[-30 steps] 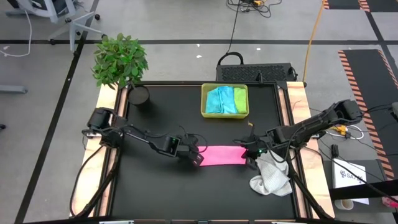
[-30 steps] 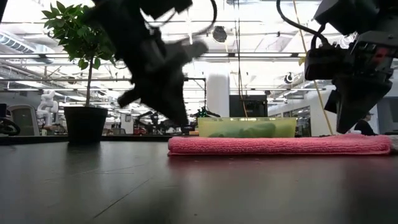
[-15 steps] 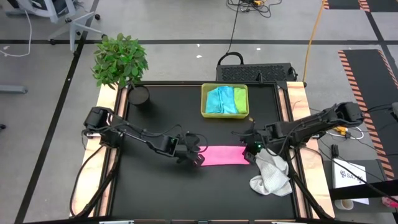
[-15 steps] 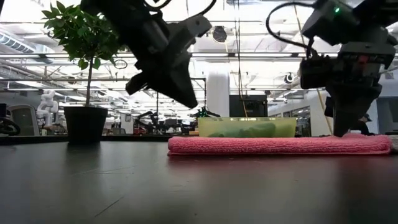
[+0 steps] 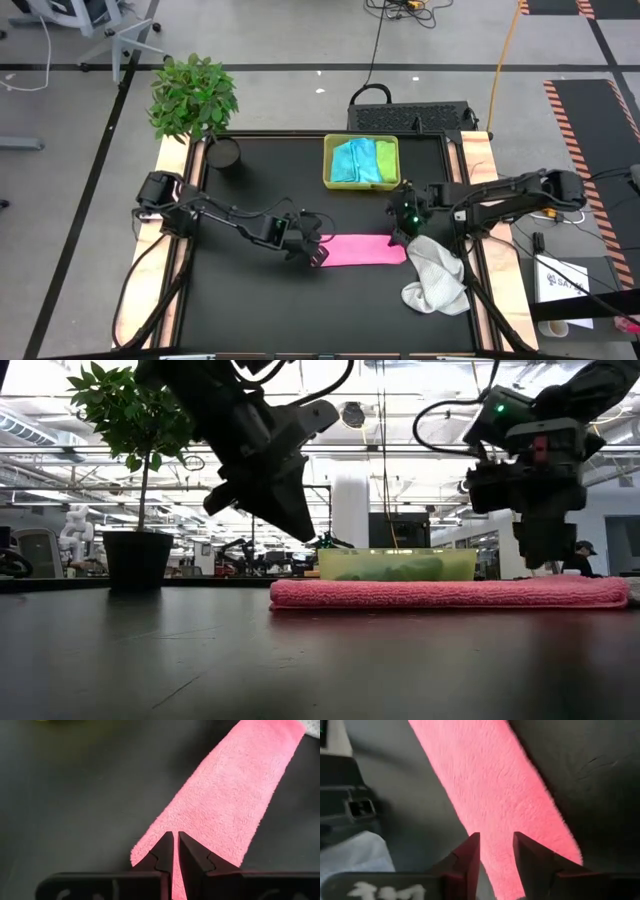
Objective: Fold microfiber towels
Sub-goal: Fold the pink microfiber cloth
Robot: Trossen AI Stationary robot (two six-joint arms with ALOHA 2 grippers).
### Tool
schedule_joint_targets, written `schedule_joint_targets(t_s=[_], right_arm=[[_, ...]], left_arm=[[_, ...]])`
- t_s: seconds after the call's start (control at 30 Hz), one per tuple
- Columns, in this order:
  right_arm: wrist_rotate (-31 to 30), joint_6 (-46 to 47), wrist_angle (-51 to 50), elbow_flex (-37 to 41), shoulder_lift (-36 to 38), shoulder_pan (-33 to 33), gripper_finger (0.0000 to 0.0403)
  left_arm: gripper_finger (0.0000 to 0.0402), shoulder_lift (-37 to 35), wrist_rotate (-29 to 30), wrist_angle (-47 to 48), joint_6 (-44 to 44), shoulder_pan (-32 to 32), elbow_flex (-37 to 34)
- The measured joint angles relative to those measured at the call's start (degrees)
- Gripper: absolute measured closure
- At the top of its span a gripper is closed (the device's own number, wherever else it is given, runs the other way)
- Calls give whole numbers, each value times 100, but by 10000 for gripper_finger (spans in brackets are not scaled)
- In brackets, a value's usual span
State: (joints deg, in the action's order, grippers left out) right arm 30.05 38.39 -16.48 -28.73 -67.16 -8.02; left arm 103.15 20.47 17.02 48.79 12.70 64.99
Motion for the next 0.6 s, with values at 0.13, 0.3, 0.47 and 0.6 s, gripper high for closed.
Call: schedule_joint_targets(t_s=[0.13, 0.3, 0.47, 0.6], right_arm=[[436, 101, 916, 4, 42, -319, 289], [302, -277, 3114, 2, 52, -315, 301], [-266, -239, 4250, 2, 46, -392, 312], [357, 316, 3489, -278, 69, -678, 325]], left_arm=[[376, 0, 10, -7, -96, -104, 0], [376, 0, 14, -7, -94, -145, 0], [376, 0, 11, -13, -91, -140, 0], [376, 0, 11, -12, -116, -143, 0]])
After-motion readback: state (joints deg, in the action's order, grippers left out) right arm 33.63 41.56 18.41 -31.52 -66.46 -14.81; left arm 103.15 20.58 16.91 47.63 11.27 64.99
